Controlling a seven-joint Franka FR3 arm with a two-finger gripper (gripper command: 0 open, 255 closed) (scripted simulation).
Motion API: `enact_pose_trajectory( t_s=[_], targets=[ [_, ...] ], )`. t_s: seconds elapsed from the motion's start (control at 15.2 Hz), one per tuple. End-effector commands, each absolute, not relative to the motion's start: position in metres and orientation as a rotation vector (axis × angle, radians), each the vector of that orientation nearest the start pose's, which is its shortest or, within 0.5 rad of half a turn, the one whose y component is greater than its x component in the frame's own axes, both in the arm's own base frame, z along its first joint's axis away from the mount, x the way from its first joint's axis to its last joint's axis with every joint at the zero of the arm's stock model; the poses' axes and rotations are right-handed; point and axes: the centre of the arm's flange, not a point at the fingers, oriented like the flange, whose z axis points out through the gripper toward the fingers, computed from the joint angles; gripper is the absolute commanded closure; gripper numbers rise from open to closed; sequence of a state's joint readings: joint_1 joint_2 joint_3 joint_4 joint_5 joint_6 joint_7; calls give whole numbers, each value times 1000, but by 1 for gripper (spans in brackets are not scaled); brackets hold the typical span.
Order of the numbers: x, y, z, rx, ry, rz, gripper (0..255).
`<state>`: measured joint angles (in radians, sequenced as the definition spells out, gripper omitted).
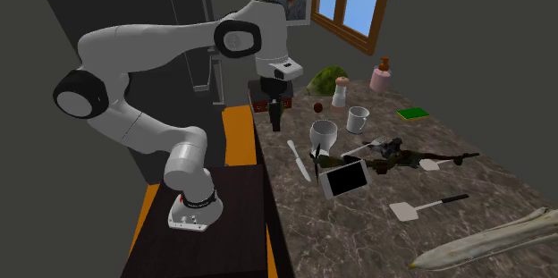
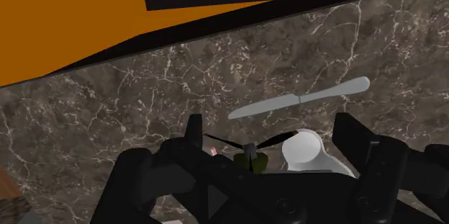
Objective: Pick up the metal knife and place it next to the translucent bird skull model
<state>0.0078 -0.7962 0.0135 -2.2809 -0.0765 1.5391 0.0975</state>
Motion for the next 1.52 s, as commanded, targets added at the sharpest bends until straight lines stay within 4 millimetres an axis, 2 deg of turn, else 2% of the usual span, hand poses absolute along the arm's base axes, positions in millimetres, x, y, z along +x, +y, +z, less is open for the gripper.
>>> enact_pose_trajectory(
  t_s=[0.0,0.53,0.79,1.12,1.19,1.45],
  targets=[
    [301,0,627,-3220,136,-96,0],
    [329,42,537,-2988,1062,-71,0],
    [351,58,494,-2772,1481,-56,0],
    [385,69,440,-2422,1949,-36,0],
    [389,69,434,-2377,1998,-34,0],
    [390,70,413,-2377,1998,-34,0]
  ],
)
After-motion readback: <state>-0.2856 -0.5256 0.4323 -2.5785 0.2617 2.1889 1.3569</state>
